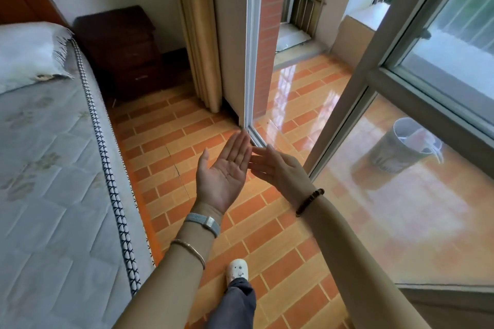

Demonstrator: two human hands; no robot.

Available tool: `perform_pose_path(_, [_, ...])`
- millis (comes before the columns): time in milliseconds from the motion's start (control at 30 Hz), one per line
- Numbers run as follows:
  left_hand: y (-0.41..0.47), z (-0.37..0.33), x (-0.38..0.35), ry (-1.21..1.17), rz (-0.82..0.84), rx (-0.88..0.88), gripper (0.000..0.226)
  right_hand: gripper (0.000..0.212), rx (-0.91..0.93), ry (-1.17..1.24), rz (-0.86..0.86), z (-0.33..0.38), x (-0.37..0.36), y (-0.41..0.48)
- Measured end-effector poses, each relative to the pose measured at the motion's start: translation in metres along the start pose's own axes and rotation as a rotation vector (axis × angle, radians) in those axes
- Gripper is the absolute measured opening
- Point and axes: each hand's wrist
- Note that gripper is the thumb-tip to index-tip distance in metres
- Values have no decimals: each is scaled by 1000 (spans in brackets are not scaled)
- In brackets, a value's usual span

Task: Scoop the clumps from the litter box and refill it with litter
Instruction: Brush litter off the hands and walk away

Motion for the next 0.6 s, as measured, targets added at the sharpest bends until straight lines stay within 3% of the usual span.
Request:
perform_pose_path(300, [117, -68, -45, 14, 69, 32, 72, 40, 39, 43, -43, 53, 4, 127])
perform_pose_path(600, [260, -92, -71, 40, 83, 27, 72, 37, 26, 76, -46, 99, 55, 252])
Point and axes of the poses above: each hand's wrist, its own y-axis towards the middle knuckle, its own x-axis out of the back of the hand, z = x × y, and after that the axes turned 1 degree about x, right-handed
